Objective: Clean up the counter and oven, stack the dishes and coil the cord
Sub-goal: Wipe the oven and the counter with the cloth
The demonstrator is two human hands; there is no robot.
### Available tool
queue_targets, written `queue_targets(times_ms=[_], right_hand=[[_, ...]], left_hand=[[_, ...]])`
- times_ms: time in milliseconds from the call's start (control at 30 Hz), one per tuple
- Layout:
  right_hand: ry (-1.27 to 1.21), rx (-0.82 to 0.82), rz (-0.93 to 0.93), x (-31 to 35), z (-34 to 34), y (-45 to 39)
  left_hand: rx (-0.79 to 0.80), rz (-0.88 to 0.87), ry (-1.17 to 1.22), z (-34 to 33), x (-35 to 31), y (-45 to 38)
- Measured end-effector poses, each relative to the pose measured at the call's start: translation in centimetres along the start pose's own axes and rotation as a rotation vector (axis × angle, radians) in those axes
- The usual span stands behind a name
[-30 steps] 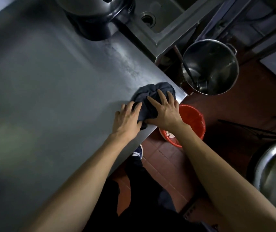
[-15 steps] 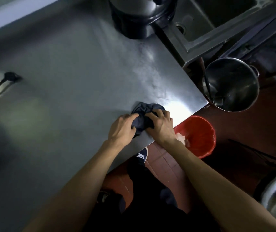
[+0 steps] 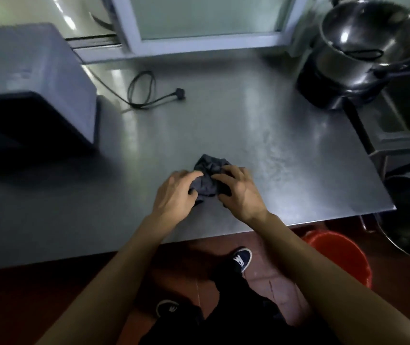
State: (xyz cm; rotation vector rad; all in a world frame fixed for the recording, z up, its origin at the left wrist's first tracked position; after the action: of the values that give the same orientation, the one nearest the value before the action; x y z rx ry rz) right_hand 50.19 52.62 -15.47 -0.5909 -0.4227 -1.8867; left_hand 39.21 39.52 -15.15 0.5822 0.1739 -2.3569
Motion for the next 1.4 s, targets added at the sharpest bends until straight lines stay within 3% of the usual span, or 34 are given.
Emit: queue_targets(times_ms=[367,733,1100,1400], right_hand=[[0.008,-0.055,0.363,23.9,-6.9,-0.4],[0.004,-0.009,0.609,35.8,-10.1,-2.0],[-0.034,-0.037,0.617,39.3,-10.8,-11.6],[-0.096,-0.213,0.566,38.9,-7.9,-23.4]], left_hand=[[-0.324,0.171,0.047,15.6,14.6,15.5],[-0.514,0.298,0.073,22.3,22.4,22.1],[-0.535,0.226,-0.109,27.2,28.8,15.1],[-0.535,0.129,0.042,32.1,30.9,2.8]])
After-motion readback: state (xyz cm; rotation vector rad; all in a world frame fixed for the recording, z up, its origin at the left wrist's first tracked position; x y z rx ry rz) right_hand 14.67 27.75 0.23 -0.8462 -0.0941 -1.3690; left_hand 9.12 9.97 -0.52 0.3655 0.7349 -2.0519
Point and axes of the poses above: each hand's wrist, its own y-axis away from the middle knuckle, its own z-axis out of the back of the hand, x = y × z, the point moved 6 cm from there along -y, towards the middle knuckle, and after that the axes turned 2 degrees about -y, right-handed, at the moved point
